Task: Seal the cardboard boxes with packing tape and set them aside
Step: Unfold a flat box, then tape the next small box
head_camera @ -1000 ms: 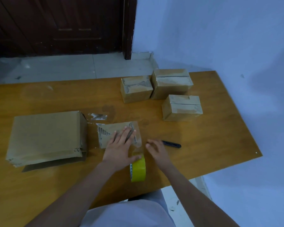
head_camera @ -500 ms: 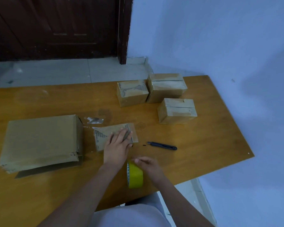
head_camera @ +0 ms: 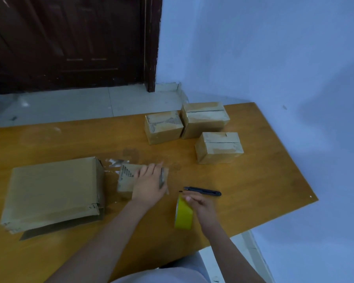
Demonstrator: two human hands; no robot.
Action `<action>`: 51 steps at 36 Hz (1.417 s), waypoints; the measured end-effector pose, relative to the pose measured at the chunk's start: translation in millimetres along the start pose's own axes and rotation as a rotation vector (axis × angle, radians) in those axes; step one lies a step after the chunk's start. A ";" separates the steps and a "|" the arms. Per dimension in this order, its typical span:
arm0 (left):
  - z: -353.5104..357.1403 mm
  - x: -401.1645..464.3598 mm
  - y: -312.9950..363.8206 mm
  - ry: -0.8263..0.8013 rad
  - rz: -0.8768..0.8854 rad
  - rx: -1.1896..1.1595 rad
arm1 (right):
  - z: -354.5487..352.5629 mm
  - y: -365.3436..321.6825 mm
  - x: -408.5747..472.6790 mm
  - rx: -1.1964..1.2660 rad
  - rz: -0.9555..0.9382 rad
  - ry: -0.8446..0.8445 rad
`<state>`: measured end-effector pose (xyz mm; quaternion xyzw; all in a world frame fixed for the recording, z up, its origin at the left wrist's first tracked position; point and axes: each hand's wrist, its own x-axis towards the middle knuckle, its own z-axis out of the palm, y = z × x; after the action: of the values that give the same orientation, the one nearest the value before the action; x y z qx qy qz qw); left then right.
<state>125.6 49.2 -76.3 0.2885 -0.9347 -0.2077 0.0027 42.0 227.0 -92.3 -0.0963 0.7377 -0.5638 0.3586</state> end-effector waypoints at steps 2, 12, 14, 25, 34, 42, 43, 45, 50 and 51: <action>-2.6 9.0 8.0 -0.022 -0.049 0.059 | 0.5 0.5 -1.1 -0.006 -0.007 -0.011; 1.9 37.4 13.0 0.004 -0.082 0.127 | 5.5 3.7 -2.6 0.012 0.043 -0.023; 4.4 35.7 13.4 0.001 -0.086 0.126 | 7.3 2.9 -0.8 0.003 0.044 -0.027; 5.1 33.4 10.8 -0.102 0.000 0.142 | 11.1 2.7 10.2 -0.025 0.046 -0.049; -1.6 39.4 14.1 -0.216 -0.042 0.148 | 10.5 1.7 8.9 -0.052 0.038 -0.040; -20.5 18.2 -21.6 -0.054 0.215 -0.052 | 12.4 -9.1 7.7 -0.033 0.004 -0.021; -21.6 12.8 -25.4 -0.049 0.260 -0.117 | 11.9 -10.5 7.8 -0.030 -0.003 -0.020; -22.1 3.7 -31.9 -0.070 0.313 -0.162 | 11.3 -12.8 8.7 -0.034 -0.014 -0.018; -20.5 -17.5 -33.9 -0.250 0.358 0.069 | 9.8 -10.2 10.7 -0.060 -0.028 0.006; -19.9 -19.4 -32.9 -0.256 0.352 0.129 | 9.7 -9.7 10.8 -0.067 -0.033 0.008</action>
<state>162.0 27.4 -68.7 0.0917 -0.9746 -0.1790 -0.0983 37.8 210.4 -89.1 -0.1184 0.7559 -0.5449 0.3430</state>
